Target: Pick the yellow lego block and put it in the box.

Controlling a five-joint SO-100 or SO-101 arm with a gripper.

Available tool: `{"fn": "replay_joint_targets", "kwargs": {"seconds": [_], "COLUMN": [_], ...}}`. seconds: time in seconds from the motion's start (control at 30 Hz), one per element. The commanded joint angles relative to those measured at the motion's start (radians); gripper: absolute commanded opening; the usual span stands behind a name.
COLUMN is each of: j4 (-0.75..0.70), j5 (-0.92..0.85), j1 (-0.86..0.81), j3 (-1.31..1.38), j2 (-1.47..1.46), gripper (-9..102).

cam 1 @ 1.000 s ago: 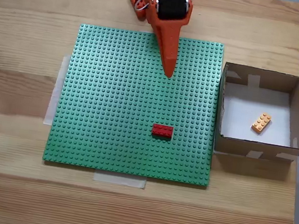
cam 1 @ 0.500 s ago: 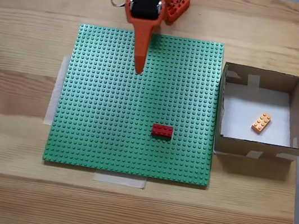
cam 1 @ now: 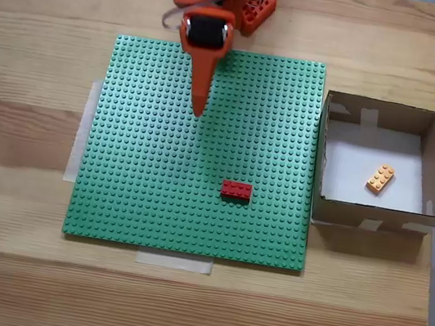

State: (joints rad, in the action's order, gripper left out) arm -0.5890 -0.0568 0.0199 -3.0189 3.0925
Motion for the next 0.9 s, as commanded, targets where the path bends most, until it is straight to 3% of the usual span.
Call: {"fn": "replay_joint_targets", "kwargs": {"seconds": [0.0, 0.53, 0.87], "j4": [-0.026, -0.175, -0.196], "j5": [-0.003, -0.014, -0.014], "j1": [-0.011, -0.015, -0.020], "j3": [-0.029, -0.163, -0.166], "j2": [0.052, 0.170, 0.170], "gripper": [-1, -1, -1]}}
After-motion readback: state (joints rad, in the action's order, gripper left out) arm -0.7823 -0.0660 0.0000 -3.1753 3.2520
